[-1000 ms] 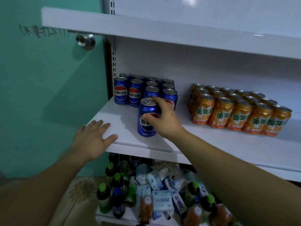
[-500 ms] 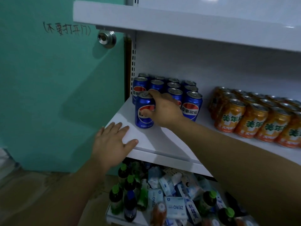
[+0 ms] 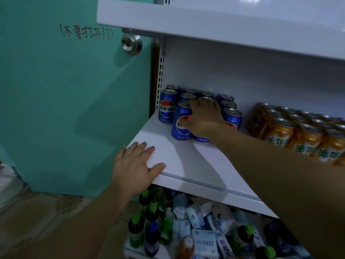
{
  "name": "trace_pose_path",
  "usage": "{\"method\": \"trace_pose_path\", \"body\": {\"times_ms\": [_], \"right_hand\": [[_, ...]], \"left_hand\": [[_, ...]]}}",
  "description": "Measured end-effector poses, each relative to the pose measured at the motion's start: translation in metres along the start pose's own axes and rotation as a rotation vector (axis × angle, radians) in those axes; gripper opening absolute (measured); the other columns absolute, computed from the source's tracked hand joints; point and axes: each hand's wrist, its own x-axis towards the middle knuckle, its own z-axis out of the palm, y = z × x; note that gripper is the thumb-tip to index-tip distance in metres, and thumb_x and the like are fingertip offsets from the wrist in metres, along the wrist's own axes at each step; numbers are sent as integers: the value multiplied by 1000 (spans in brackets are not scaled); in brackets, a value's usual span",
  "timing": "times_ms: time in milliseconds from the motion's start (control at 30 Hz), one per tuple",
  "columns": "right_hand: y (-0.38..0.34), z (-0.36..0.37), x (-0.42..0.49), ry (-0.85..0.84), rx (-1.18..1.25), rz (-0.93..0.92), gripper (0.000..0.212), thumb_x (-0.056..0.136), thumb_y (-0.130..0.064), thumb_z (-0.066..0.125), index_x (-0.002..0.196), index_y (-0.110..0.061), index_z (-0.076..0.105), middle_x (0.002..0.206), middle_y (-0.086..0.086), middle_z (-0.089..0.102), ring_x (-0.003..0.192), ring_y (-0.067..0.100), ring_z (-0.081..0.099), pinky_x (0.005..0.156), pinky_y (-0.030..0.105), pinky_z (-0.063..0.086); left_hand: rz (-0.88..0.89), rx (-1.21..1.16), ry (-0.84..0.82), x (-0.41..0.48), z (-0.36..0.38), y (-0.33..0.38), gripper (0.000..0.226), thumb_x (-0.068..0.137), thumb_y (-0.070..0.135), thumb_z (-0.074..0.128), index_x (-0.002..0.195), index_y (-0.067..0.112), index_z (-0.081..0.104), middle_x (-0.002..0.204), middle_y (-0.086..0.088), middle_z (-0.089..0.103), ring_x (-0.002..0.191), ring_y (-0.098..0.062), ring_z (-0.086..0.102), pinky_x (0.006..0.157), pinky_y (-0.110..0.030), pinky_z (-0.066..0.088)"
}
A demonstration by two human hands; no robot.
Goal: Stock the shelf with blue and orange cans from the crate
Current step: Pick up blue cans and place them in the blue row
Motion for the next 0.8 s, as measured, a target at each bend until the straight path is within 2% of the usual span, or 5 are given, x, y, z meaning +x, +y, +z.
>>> {"method": "trace_pose_path", "body": {"times_ms": [133, 333, 533, 800], "right_hand": [[2, 10, -1, 14, -38, 11, 89, 82, -72, 47, 150, -22, 18, 156, 9, 23, 145, 32, 17, 118, 51, 8], [3, 8, 5, -12, -115, 46, 87, 86, -69, 45, 151, -21, 13, 156, 15, 23, 142, 36, 23, 112, 53, 21], [-2, 12, 10, -12, -115, 94, 88, 88, -63, 48, 152, -16, 12, 156, 16, 23, 141, 37, 23, 112, 52, 21], [19, 1, -10, 59, 38, 71, 87, 85, -70, 45, 150, -17, 23, 154, 9, 30, 141, 31, 26, 117, 49, 17]], "left_hand": [[-3, -7, 16, 0, 1, 0, 92, 72, 75, 8, 140, 27, 47, 150, 0, 40, 142, -20, 30, 115, -42, 17], [-13, -8, -6, -1, 0, 1, 96, 68, 76, 1, 145, 32, 38, 155, 5, 31, 145, -15, 20, 117, -37, 10], [-15, -28, 0, -1, 1, 1, 93, 71, 75, 7, 142, 29, 44, 152, 3, 36, 144, -18, 25, 116, -39, 13], [-9, 43, -120, 3, -9, 1, 100, 64, 78, -5, 147, 35, 29, 158, 6, 23, 146, -14, 16, 118, -38, 12]]}}
